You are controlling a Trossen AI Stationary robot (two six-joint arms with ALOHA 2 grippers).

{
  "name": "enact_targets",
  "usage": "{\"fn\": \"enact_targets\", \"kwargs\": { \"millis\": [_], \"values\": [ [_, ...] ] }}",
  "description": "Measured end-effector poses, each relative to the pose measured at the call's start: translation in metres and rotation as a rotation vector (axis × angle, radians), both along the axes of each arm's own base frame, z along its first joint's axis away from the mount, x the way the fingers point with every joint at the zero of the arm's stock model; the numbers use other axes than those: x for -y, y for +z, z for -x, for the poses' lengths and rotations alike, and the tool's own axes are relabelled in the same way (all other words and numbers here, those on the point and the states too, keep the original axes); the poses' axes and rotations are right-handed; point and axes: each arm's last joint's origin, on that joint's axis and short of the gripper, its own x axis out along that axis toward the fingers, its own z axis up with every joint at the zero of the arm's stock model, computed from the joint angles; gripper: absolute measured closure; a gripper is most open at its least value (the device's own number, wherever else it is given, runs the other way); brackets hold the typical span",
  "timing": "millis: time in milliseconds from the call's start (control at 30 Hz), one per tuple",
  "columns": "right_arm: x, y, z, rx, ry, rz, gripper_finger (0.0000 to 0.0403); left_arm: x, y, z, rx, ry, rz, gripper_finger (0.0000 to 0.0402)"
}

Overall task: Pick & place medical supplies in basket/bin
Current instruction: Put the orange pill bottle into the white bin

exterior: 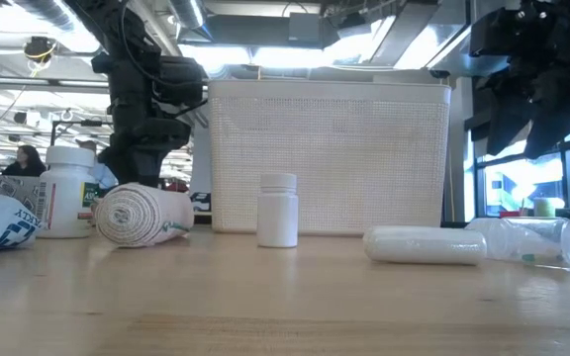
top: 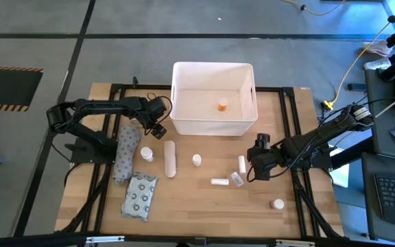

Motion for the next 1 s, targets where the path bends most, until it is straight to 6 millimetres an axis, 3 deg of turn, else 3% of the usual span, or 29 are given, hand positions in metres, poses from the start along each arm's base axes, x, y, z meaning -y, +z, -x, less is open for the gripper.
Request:
{"fn": "enact_targets", "kwargs": {
  "millis": [233,467,800,1000],
  "values": [
    [0.0,0.0,0.0,-0.001,0.0,0.0,0.009,0.003,0.011,0.004,0.045,-0.021,-0.01,0.0195],
    [0.0,0.0,0.0,-0.001,0.0,0.0,0.009,0.012,0.043,0.022,0.162,-0.019,-0.071,0.0193],
    [0.0,0.0,0.0,0.003,0.0,-0.001,0.009,0.032,0.101,0.053,0.567,-0.045,-0.182,0.0194],
    [0.0,0.0,-0.001,0.005,0.003,-0.001,0.009,0.037,0.136,0.061,0.878,-0.069,-0.311,0.0191]
  ]
}}
